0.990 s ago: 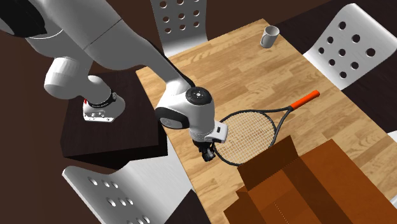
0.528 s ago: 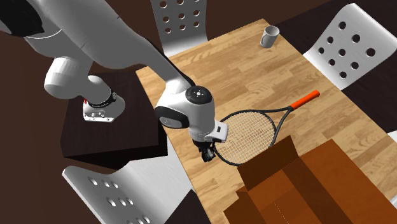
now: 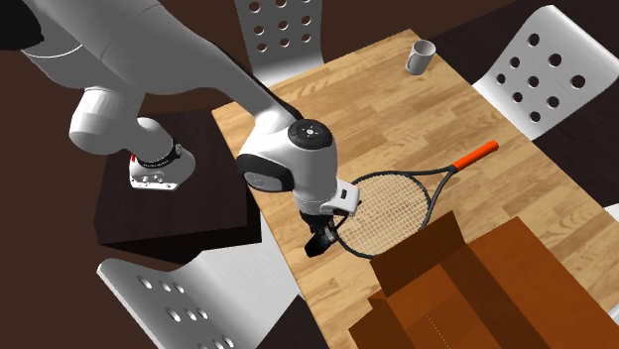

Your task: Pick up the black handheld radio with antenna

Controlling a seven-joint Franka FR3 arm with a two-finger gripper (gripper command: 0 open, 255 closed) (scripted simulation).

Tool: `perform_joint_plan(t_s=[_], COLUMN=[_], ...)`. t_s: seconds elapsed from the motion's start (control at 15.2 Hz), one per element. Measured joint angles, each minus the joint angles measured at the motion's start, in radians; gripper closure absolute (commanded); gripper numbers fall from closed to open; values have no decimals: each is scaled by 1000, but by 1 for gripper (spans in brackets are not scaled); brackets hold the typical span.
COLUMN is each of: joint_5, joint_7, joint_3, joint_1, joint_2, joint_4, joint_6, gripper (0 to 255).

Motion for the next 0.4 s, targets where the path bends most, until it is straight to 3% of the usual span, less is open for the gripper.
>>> perform_joint_plan(t_s=[0.4], joint_5=[-9], joint_7=[-6], joint_3=[-1], joint_1=[5], joint_2=[-54], joint_4=[22], joint_6=[-74], gripper=[255])
